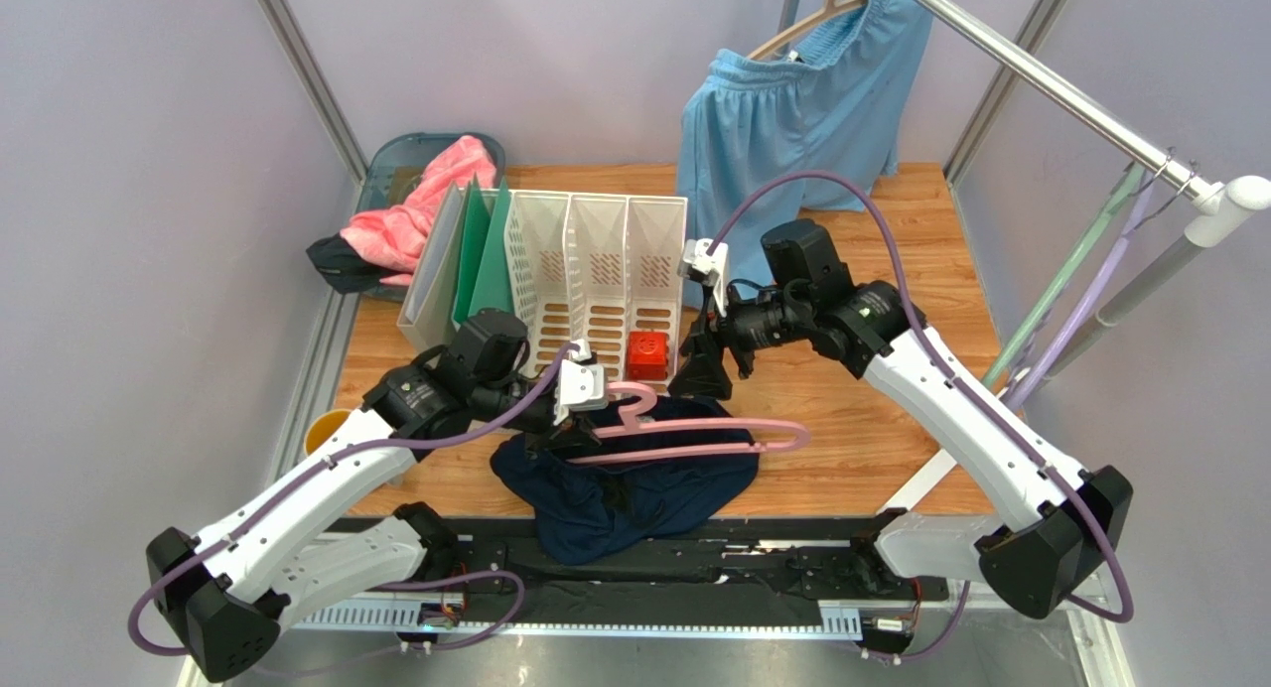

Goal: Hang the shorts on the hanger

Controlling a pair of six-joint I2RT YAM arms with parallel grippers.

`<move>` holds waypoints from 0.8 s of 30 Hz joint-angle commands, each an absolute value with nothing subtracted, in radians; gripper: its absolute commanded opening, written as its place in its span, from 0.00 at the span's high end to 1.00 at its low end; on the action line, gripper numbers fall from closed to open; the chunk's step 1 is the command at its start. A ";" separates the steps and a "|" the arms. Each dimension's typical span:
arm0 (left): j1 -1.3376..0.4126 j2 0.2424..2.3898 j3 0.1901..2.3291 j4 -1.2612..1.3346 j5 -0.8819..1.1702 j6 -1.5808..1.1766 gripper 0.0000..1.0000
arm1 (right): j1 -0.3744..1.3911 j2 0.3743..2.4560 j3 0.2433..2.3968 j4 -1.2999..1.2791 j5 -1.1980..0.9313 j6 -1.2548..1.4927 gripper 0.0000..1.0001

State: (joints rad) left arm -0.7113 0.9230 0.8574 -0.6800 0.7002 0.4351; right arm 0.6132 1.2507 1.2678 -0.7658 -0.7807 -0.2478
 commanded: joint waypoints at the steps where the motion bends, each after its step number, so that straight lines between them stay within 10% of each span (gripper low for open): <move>1: -0.710 0.887 0.862 -0.693 0.736 0.494 1.00 | 0.578 1.311 1.235 -0.824 -0.677 -0.181 0.36; 18: -0.710 0.825 0.831 -0.693 0.713 0.473 1.00 | 0.568 1.287 0.901 -0.586 -0.560 -0.006 0.24; 24: -0.710 0.812 0.831 -0.683 0.677 0.430 1.00 | 0.571 1.331 0.828 -0.512 -0.508 0.067 0.39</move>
State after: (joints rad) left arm -0.7116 0.8379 0.8249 -0.7063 0.6891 0.4660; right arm 0.5678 1.3167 0.8421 -0.6147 -0.5491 0.0025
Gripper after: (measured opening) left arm 0.021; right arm 0.653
